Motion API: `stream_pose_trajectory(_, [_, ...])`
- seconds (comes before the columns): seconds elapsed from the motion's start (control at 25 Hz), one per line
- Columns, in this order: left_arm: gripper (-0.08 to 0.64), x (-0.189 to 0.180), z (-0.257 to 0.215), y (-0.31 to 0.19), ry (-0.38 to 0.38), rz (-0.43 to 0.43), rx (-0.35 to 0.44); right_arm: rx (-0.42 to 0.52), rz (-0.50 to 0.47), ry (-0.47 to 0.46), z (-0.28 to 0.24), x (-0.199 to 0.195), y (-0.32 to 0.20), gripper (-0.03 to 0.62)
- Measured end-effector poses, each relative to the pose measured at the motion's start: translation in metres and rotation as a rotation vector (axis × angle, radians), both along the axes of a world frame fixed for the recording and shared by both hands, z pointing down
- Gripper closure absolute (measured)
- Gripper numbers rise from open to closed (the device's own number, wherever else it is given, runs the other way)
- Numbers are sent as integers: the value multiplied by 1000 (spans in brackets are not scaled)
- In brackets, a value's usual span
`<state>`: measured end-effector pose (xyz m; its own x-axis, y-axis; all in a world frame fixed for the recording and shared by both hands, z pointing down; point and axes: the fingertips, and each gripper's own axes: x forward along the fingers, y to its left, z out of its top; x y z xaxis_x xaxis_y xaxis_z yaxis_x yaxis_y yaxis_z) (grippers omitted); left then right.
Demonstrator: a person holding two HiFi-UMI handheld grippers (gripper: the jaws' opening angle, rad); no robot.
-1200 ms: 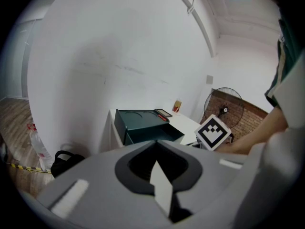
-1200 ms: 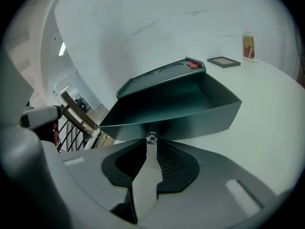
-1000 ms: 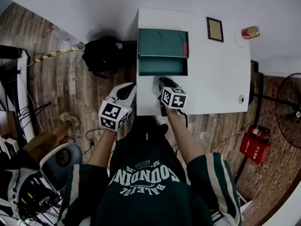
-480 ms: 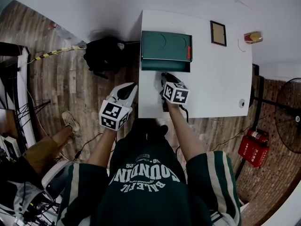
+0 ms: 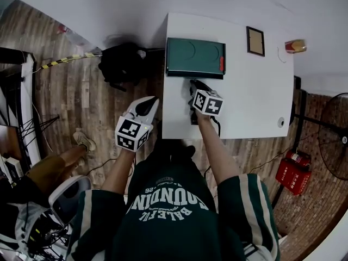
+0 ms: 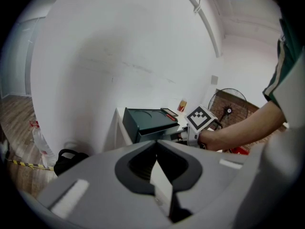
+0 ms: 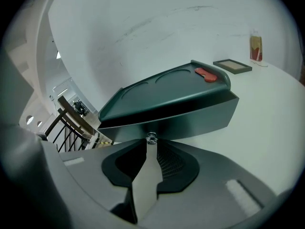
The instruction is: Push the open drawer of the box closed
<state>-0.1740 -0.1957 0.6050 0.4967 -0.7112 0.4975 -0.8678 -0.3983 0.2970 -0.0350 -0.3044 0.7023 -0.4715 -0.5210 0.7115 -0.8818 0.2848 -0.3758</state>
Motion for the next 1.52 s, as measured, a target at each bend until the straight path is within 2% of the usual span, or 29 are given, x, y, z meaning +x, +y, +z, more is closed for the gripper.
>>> stream_pose_trajectory(0.44, [508,-6,4,0,2,-11,-13,13,8,-3,0,-4,-17,523])
stream_pose_trajectory(0.6, [508,-9,4,-1,-2,-14,-13,15,8,-36,0,-5,-19,523])
stream_pose_trajectory(0.88, [508,-9,5,1,-12,-9,-18,52,-16,-6,-3,-6,-19,522])
stream_pose_trajectory(1.08, [508,-12,0,-3,-26,-30,2,44,-74,-20,-10,-5,4,517])
stream_pose_trajectory(1.24, [508,-12,-15,-10,-27,-57,24,95,-131,-37,-31,5,22,519])
stream_pose_trajectory(1.36, [508,-6,-29,-12,-35,-73,49,147,-180,-55,-53,10,32,568])
stream_pose_trajectory(1.52, [508,6,-49,-16,-48,-101,94,233,-239,-11,-81,22,40,591])
